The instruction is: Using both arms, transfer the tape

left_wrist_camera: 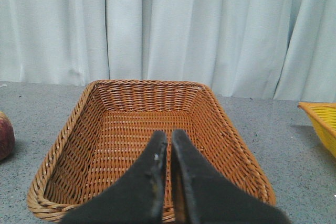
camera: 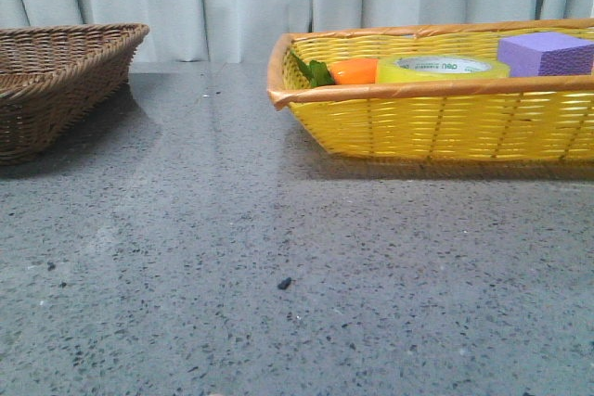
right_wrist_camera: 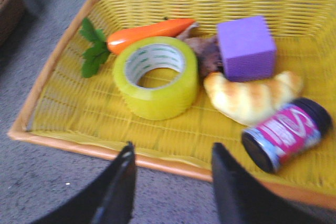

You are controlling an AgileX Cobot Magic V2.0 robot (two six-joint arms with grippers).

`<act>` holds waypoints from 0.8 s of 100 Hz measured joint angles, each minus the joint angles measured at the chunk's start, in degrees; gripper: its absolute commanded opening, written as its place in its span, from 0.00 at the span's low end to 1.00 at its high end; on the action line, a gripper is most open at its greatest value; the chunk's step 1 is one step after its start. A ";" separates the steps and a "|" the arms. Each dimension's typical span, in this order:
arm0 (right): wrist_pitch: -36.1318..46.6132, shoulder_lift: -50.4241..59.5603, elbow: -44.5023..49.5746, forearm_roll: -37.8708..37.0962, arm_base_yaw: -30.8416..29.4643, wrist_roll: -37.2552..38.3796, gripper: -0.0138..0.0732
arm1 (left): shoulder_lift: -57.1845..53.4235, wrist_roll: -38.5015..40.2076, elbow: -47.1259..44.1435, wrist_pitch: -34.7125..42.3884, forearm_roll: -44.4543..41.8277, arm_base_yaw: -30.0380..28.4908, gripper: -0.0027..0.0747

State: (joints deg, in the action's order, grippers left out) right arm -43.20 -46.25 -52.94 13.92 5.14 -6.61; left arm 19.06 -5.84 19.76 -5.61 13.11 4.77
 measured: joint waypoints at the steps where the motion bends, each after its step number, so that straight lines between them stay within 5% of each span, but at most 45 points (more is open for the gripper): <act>1: -0.41 -1.01 -0.46 0.00 0.42 0.00 0.59 | 0.00 0.00 0.00 0.00 0.00 0.00 0.01; 41: -12.99 -31.33 -26.34 -0.18 9.00 -0.52 0.59 | 0.00 0.00 0.00 0.00 0.00 0.00 0.01; 80: -18.61 -53.62 -39.90 -2.30 10.73 -0.79 0.59 | 0.00 0.00 0.00 0.10 0.00 0.00 0.01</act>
State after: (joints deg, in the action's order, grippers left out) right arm -61.81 -99.87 -92.85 11.62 15.86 -7.39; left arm 19.06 -5.84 19.76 -5.51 13.11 4.77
